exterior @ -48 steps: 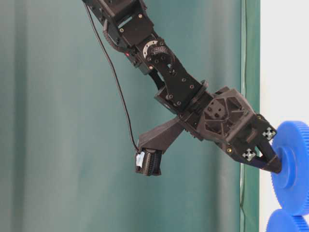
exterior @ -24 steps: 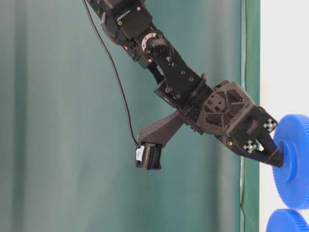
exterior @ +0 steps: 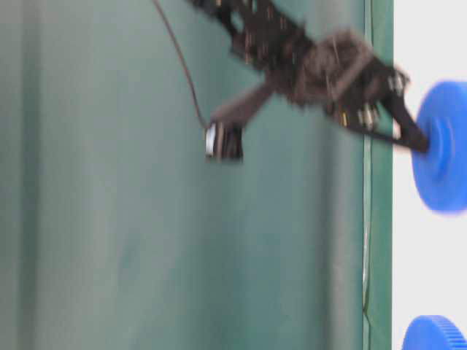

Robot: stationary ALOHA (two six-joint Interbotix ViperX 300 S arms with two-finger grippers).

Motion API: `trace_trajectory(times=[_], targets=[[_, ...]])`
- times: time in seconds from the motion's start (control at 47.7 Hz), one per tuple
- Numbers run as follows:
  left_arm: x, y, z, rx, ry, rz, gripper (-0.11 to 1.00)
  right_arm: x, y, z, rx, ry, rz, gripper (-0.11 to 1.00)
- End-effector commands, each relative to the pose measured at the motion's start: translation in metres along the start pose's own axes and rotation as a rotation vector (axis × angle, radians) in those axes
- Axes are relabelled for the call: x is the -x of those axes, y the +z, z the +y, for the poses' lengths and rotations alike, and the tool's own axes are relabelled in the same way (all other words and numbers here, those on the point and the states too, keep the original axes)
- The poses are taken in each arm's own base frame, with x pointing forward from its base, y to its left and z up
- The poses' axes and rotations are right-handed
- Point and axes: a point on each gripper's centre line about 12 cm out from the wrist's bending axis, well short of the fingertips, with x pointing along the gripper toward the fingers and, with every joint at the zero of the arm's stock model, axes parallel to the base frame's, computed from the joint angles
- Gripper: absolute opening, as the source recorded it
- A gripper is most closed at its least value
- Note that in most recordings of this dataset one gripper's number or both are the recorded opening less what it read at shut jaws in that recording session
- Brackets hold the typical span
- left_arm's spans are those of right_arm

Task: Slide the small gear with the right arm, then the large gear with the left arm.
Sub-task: 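Slide the small gear back right to its starting spot, then lift the right gripper off the gear and retract it right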

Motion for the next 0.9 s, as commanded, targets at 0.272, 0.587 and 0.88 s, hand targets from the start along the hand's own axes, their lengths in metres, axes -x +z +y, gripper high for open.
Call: trace_trajectory(times=[0.272,0.587,0.88], targets=[[-0.002,0.004,0.0,0.001,0.0,-0.009,0.0,0.07,-0.107,-0.053,-0.197,-0.03,-0.008,0.5],[-0.004,0.003,0.0,0.003,0.001,-0.003,0.0,0.101,-0.139,-0.074,-0.297,-0.077,-0.034,0.5],[-0.007,0.001,0.0,0.003,0.004,0.013,0.0,0.109,-0.128,-0.074,-0.272,-0.065,-0.106,0.5]])
